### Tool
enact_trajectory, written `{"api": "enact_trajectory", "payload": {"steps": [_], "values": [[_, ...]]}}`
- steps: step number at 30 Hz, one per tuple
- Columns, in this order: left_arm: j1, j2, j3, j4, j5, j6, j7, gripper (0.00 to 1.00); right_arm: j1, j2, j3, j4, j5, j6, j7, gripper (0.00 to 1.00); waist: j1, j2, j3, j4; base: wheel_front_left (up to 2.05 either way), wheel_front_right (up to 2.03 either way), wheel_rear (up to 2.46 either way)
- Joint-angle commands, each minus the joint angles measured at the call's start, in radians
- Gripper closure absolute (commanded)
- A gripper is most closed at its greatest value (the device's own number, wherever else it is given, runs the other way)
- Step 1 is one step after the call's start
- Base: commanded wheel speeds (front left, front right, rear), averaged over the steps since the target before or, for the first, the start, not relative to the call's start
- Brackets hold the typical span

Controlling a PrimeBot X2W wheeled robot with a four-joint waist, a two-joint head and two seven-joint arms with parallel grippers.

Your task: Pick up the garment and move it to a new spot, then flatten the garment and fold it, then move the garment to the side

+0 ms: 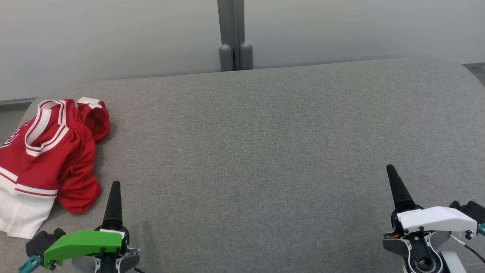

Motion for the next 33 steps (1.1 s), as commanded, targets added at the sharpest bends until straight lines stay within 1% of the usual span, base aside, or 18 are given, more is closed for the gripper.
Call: {"api": "enact_trajectory", "payload": {"steps": [1,6,14,24,33], "values": [[-0.034,0.006,-0.009,-0.018,0.05,0.006,-0.011,0.0,-0.028,-0.006,0.001,-0.02,-0.057,0.004,-0.011,0.0,0.0,0.0,0.0,0.0,0.0,0.0,0.0],[-0.038,0.007,-0.023,-0.024,0.166,0.023,-0.031,0.0,-0.032,-0.007,0.013,-0.025,-0.191,0.004,-0.031,0.0,0.0,0.0,0.001,0.003,0.0,0.0,0.0],[-0.038,0.008,-0.044,-0.036,0.313,0.042,-0.059,0.0,-0.035,-0.008,0.022,-0.031,-0.382,0.004,-0.059,0.0,0.0,0.0,0.001,0.007,0.0,0.0,0.0],[-0.042,0.009,-0.067,-0.034,0.47,0.056,-0.091,0.0,-0.036,-0.009,0.034,-0.035,-0.514,0.005,-0.091,0.0,0.0,0.0,0.002,0.01,0.0,0.0,0.0],[-0.048,0.01,-0.089,-0.017,0.613,0.07,-0.117,0.0,-0.046,-0.01,0.045,-0.011,-0.657,0.005,-0.117,0.0,0.0,0.0,0.002,0.012,0.0,0.0,0.0]]}}
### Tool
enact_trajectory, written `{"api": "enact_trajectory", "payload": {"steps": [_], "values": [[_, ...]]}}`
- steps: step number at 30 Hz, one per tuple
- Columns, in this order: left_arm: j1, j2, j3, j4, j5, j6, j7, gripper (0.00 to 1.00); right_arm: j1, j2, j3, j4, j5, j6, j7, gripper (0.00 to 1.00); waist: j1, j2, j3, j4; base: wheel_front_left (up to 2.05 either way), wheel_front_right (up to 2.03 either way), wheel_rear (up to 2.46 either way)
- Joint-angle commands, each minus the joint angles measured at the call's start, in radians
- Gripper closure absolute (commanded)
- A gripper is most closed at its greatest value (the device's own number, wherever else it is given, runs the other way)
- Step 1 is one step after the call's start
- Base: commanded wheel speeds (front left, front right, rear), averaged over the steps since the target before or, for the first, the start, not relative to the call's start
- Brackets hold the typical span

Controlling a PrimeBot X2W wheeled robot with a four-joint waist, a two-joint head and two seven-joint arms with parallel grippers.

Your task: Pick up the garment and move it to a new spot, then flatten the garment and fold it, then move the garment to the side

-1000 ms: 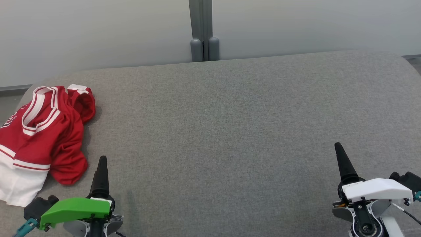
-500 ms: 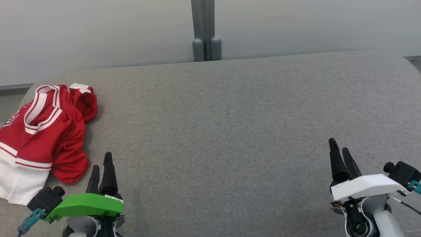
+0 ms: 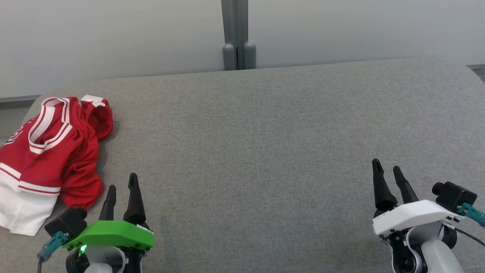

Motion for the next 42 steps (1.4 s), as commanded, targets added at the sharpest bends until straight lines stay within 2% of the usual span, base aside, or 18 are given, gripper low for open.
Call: {"api": "enact_trajectory", "payload": {"steps": [1,21,42], "values": [[-0.027,0.008,-0.005,-0.004,0.041,0.005,-0.012,0.0,-0.026,-0.007,0.001,-0.004,-0.037,0.005,-0.012,0.0,-0.0001,-0.0001,0.0,0.001,0.0,0.0,0.0],[-0.03,0.01,-0.035,-0.012,0.273,0.024,-0.064,0.0,-0.036,-0.008,0.019,0.013,-0.254,0.005,-0.063,0.0,-0.0001,-0.0001,0.011,0.005,0.0,0.0,0.0],[-0.036,0.012,-0.068,0.002,0.433,0.038,-0.109,0.0,-0.044,-0.009,0.031,0.034,-0.425,0.005,-0.109,0.0,-0.0001,-0.0001,0.017,0.013,0.0,0.0,0.0]]}}
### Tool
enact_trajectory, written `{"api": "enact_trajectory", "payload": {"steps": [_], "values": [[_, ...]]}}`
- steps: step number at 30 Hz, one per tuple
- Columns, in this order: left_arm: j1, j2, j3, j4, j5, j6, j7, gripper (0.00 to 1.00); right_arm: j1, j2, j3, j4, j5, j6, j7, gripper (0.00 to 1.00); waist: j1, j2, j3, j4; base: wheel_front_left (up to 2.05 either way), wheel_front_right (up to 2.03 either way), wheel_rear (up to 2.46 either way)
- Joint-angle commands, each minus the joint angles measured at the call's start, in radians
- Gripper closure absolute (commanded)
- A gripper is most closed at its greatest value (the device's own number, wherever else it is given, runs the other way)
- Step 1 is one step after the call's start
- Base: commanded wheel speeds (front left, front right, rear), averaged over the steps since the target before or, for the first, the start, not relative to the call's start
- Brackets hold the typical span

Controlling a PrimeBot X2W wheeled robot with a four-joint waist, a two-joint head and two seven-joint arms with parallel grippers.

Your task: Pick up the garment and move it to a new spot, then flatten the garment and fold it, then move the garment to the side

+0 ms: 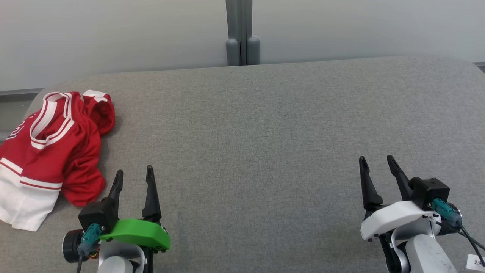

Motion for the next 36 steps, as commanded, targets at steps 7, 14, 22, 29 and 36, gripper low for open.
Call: {"api": "enact_trajectory", "payload": {"steps": [7,14,22,29,36], "values": [[-0.018,0.008,-0.008,0.025,0.016,0.005,-0.02,0.0,-0.014,-0.006,0.008,0.014,-0.058,0.003,-0.021,0.0,0.0,0.0,-0.005,0.005,0.0,0.0,0.0],[-0.024,0.009,-0.021,0.037,0.044,0.012,-0.034,0.0,-0.016,-0.006,0.019,0.025,-0.096,0.003,-0.035,0.0,0.0,0.0,-0.008,0.006,0.0,0.0,0.0],[-0.022,0.009,-0.027,0.046,0.086,0.014,-0.048,0.0,-0.015,-0.006,0.024,0.031,-0.146,0.003,-0.049,0.0,0.0,0.0,-0.015,0.005,0.0,0.0,0.0],[-0.019,0.009,-0.029,0.052,0.086,0.013,-0.047,0.0,-0.003,-0.006,0.025,0.034,-0.139,0.002,-0.05,0.0,0.0,0.0,-0.017,0.006,0.0,0.0,0.0],[-0.02,0.009,-0.029,0.055,0.071,0.014,-0.047,0.0,-0.001,-0.006,0.027,0.032,-0.14,0.002,-0.05,0.0,0.0,0.0,-0.017,0.011,0.0,0.0,0.0]]}}
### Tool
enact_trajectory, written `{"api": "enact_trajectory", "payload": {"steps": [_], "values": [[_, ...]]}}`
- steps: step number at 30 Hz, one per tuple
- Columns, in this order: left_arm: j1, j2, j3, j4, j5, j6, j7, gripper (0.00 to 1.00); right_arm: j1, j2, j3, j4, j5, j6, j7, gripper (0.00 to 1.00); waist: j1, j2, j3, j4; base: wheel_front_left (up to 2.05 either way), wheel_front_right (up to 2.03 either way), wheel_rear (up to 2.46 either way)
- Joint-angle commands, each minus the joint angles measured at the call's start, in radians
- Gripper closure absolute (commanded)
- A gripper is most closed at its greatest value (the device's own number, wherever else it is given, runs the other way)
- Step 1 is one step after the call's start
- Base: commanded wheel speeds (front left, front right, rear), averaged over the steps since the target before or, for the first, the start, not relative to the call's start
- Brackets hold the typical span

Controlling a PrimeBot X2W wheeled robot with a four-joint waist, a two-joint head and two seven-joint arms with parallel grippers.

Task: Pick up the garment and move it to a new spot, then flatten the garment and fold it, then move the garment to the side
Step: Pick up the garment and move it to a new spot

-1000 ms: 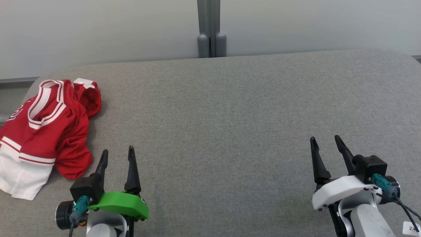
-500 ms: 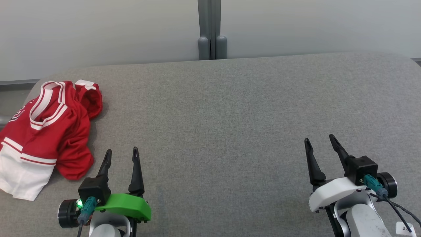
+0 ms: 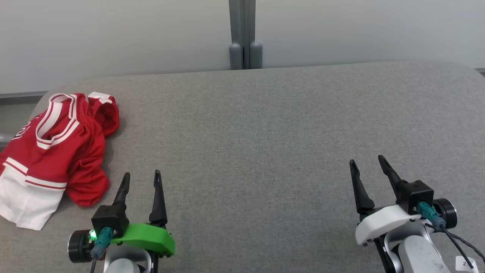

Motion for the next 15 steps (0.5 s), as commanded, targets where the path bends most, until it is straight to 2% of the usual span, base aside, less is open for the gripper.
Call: {"api": "enact_trajectory", "payload": {"steps": [1,6,15], "values": [[-0.016,0.007,-0.001,0.001,-0.008,0.005,-0.001,0.0,0.01,-0.004,-0.004,-0.003,-0.001,0.0,-0.004,0.0,0.0,0.0,0.0,0.007,0.0,0.0,0.0],[-0.015,0.007,-0.005,-0.008,-0.025,0.008,-0.001,0.0,0.019,-0.004,-0.016,-0.013,-0.011,0.0,-0.004,0.0,0.0,0.0,-0.003,0.054,0.0,0.0,0.0],[-0.005,0.006,0.032,-0.021,-0.014,0.014,-0.001,0.0,0.009,-0.004,-0.012,-0.041,-0.011,0.0,-0.004,0.0,0.0,0.0,0.012,0.201,0.0,0.0,0.0]]}}
